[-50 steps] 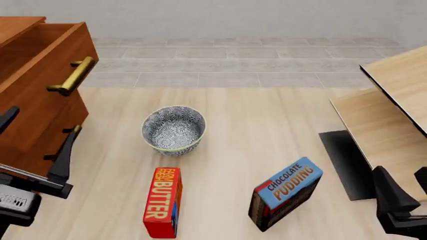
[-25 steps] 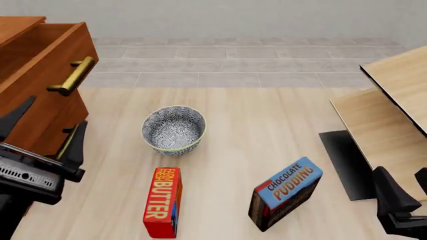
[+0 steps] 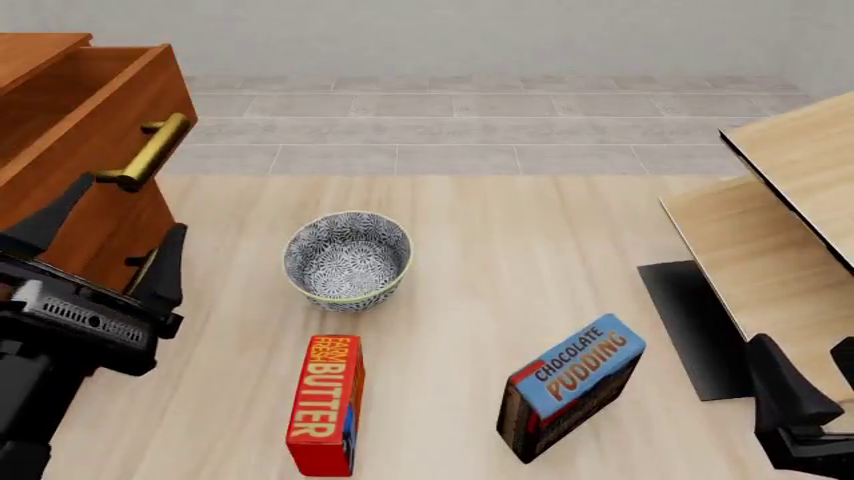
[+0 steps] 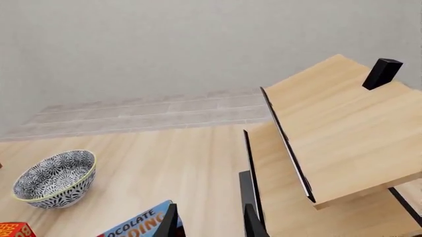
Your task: Close the top drawer of the cabinet.
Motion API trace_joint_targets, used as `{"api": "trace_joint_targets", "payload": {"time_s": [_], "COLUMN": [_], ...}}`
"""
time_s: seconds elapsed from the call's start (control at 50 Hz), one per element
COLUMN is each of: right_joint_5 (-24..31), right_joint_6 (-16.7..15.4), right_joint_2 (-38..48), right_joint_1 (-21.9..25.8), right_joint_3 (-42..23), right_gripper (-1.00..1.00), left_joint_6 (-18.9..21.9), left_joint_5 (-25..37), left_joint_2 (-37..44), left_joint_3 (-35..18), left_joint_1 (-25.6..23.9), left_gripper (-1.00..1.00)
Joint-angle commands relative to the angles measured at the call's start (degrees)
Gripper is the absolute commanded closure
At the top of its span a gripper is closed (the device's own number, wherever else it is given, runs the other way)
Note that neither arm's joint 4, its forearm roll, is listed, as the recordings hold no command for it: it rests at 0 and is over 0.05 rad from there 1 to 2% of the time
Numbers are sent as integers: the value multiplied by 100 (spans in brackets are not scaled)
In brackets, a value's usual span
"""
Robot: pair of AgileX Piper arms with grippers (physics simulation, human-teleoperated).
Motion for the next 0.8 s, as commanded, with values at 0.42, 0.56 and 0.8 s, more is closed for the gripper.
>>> {"api": "trace_joint_targets", "payload": {"time_s": [0.42,0.56,0.8], "right_joint_5": [-14,24,53], "right_joint_6": [-72,-78,-63], "right_joint_2": [60,30,-49], "right_joint_1": [20,26,5], "right_joint_3": [2,2,1], "right_gripper": [-100,-100,-100], "left_joint_6": [688,807,985], "left_joint_5": [-199,-200,-200], "left_joint_2": [448,559,873], "left_joint_3": [-282,-395,-604], "left_joint_1": [270,321,226], "left_gripper": [-100,-100,-100]}}
